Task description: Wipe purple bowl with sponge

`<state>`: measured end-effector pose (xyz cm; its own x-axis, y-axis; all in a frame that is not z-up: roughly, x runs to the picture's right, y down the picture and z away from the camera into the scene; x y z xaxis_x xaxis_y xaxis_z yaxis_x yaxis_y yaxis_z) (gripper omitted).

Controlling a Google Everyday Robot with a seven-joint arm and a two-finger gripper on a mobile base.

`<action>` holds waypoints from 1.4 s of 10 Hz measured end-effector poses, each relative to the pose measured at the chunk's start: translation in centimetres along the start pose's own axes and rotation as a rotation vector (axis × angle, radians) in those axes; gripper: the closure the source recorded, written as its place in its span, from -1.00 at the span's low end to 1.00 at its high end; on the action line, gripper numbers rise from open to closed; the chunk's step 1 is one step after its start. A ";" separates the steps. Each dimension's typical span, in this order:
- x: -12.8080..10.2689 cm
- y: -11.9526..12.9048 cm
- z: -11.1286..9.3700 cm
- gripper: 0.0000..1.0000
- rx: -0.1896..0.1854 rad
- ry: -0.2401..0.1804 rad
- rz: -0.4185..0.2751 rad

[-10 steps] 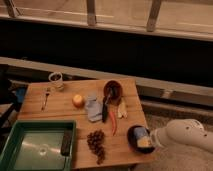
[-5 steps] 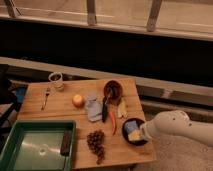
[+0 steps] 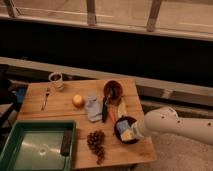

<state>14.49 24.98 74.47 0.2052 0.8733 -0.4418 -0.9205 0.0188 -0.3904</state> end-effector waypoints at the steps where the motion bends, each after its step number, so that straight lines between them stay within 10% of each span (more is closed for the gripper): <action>1: 0.5 -0.9 -0.7 1.00 0.011 -0.011 0.024; 6: 0.0 -5.4 -3.2 1.00 0.052 -0.032 0.050; 14: -3.0 -0.6 -1.3 1.00 0.092 -0.002 0.024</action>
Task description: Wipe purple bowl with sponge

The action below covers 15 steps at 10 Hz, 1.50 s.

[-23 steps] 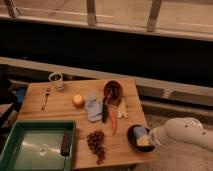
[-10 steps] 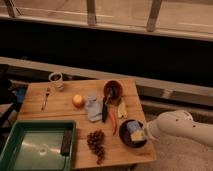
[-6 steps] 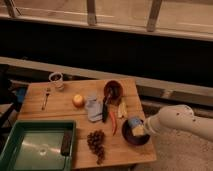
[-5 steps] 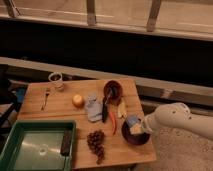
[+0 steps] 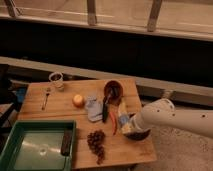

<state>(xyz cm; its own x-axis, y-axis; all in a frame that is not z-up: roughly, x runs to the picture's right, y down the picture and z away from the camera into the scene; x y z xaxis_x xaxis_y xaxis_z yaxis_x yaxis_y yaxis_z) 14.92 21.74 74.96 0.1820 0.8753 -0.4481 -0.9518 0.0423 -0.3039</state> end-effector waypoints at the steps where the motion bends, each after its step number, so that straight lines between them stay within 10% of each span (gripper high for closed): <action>1: 0.5 -0.6 -0.5 1.00 0.012 -0.001 0.010; 5: 2.8 -4.6 -3.1 1.00 0.084 0.011 0.043; 9: 0.3 -6.1 -4.7 1.00 0.145 0.008 0.073; 15: -0.8 -4.3 -2.1 1.00 0.106 0.022 0.021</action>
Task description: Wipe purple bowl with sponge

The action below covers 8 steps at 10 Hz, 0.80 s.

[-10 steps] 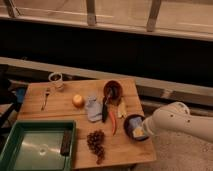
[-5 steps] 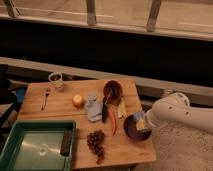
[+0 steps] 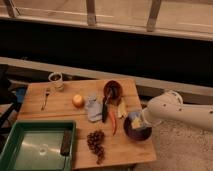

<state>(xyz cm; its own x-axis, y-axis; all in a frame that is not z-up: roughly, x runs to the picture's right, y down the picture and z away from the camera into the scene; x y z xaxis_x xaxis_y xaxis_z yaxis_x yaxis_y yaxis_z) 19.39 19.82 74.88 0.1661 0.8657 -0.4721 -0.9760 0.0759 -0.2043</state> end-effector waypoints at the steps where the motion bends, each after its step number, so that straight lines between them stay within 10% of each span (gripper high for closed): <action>1: 0.7 0.6 0.5 1.00 -0.006 0.008 0.001; 8: 1.3 -3.4 -2.6 1.00 0.052 -0.025 0.084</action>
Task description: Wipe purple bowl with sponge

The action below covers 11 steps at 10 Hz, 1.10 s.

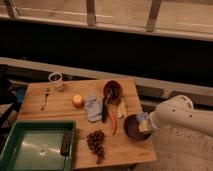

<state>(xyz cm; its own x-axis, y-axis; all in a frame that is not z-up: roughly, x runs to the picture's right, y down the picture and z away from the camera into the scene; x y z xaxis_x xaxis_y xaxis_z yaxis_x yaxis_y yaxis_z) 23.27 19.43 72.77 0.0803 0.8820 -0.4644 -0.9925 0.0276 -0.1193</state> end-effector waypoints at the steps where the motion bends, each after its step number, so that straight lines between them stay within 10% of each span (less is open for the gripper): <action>1: -1.1 0.3 0.0 1.00 -0.002 -0.008 -0.012; 7: 1.1 5.9 1.4 1.00 -0.034 0.001 -0.104; 11: 3.4 2.5 0.5 1.00 -0.003 0.006 -0.028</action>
<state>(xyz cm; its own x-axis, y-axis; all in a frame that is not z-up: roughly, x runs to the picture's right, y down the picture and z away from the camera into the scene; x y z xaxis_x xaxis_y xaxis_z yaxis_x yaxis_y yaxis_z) 21.03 22.70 71.31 0.1090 0.8779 -0.4662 -0.9895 0.0511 -0.1350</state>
